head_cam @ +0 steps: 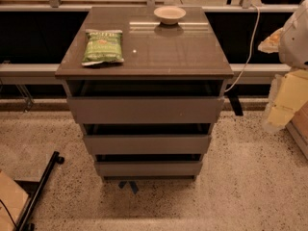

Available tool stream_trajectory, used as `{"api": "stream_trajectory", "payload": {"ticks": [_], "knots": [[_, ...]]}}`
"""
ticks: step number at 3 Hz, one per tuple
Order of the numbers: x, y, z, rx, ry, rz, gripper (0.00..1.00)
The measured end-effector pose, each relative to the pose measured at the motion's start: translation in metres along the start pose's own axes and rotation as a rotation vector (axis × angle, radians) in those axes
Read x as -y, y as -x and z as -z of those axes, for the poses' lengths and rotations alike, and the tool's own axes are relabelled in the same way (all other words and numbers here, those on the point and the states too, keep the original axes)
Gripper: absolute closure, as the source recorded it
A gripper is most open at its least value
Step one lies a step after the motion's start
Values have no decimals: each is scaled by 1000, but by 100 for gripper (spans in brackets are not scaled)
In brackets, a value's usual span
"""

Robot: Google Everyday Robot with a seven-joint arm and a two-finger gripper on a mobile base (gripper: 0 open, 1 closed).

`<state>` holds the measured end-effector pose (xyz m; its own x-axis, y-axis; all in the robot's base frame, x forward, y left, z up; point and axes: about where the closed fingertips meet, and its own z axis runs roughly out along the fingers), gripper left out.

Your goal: Open bottom drawer

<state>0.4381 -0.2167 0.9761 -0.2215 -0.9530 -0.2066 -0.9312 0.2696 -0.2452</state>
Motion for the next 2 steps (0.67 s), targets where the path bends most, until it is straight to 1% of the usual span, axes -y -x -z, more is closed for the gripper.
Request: {"api": "stream_trajectory", "payload": {"ticks": [1, 2], "knots": [[0, 0, 0, 0, 0, 0, 0], [-3, 7, -18, -24, -9, 42, 0]]}}
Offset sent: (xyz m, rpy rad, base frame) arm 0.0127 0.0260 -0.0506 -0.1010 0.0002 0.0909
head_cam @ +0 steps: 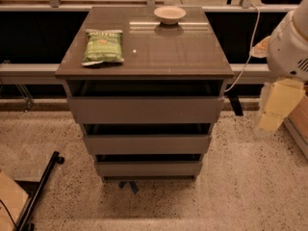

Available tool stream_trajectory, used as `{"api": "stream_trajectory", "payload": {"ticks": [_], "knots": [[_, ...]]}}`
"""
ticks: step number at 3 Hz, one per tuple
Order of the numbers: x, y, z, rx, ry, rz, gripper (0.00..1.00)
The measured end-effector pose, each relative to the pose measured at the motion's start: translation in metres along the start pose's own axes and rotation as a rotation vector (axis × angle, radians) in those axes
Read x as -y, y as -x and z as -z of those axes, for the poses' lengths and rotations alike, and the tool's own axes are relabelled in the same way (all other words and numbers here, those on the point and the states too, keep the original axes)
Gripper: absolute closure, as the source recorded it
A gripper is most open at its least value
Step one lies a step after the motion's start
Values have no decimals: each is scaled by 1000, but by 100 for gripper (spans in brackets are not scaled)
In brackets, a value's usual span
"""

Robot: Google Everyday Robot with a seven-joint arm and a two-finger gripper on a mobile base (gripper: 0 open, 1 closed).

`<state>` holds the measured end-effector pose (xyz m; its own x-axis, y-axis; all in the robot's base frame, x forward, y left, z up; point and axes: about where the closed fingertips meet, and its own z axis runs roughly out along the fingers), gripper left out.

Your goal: Open bottom drawer

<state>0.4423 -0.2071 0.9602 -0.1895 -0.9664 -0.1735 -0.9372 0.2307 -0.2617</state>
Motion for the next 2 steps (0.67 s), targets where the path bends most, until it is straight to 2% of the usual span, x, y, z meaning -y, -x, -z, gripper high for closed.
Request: {"api": "stream_trajectory", "payload": {"ticks": [1, 2], "knots": [[-4, 7, -36, -45, -21, 64, 0], [2, 10, -76, -55, -42, 88, 0]]}}
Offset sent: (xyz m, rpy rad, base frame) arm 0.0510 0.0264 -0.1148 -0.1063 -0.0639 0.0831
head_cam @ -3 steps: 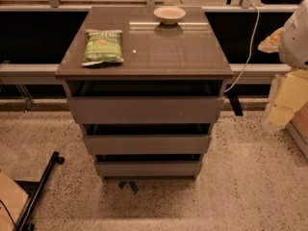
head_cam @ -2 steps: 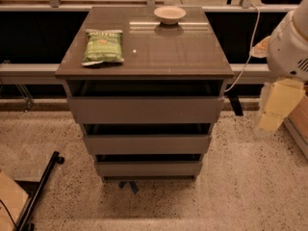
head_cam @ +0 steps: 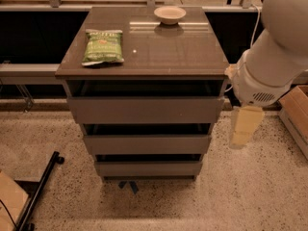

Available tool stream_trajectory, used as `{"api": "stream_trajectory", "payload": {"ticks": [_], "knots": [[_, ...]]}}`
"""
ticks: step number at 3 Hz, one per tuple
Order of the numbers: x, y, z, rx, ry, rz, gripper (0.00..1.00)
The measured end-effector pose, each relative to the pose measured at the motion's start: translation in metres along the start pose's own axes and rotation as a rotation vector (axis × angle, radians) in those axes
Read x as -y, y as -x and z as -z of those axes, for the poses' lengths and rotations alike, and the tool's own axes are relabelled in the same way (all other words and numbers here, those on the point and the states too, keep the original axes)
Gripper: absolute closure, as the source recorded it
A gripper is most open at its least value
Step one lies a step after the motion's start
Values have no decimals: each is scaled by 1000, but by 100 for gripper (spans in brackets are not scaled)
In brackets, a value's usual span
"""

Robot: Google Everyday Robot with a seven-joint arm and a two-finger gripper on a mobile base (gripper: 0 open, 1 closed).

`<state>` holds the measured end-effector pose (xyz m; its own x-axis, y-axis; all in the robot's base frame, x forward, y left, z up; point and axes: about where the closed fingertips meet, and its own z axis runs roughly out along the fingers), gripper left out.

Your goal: Open bottom drawer

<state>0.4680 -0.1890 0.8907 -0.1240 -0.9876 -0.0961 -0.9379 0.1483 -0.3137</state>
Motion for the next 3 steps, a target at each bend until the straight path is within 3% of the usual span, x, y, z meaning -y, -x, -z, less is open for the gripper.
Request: {"api": "stream_trajectory", "payload": {"ticks": [1, 2, 3], "knots": [[11, 13, -54, 57, 5, -14, 0], [16, 15, -63, 71, -2, -16, 0], [7, 21, -76, 57, 39, -16, 0]]}}
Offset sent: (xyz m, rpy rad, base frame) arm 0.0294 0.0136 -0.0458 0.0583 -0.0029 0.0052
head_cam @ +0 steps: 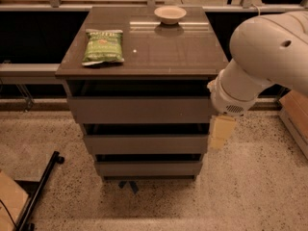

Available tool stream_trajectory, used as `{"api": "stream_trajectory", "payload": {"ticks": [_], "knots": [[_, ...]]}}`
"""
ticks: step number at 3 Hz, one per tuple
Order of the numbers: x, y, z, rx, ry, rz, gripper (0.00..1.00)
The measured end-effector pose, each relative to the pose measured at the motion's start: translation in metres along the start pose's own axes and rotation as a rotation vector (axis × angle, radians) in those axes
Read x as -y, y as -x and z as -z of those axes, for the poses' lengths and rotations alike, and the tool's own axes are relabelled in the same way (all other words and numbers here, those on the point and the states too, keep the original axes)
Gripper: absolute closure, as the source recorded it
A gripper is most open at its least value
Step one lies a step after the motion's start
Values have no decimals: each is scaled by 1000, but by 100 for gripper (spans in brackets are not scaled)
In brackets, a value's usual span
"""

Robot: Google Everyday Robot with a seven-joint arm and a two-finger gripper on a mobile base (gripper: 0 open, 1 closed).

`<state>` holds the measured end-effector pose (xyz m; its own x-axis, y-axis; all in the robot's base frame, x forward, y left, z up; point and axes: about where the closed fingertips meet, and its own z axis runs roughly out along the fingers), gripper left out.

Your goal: Open bottom drawer

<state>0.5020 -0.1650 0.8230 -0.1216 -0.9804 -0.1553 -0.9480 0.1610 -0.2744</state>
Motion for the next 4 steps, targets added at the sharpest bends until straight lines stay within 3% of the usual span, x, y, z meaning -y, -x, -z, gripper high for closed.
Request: {"api": "stream_trajectory", "payload": {"ticks": [2, 4], "knots": [[-36, 49, -85, 152, 90, -71, 0], [-49, 103, -191, 325, 176, -127, 0]]}}
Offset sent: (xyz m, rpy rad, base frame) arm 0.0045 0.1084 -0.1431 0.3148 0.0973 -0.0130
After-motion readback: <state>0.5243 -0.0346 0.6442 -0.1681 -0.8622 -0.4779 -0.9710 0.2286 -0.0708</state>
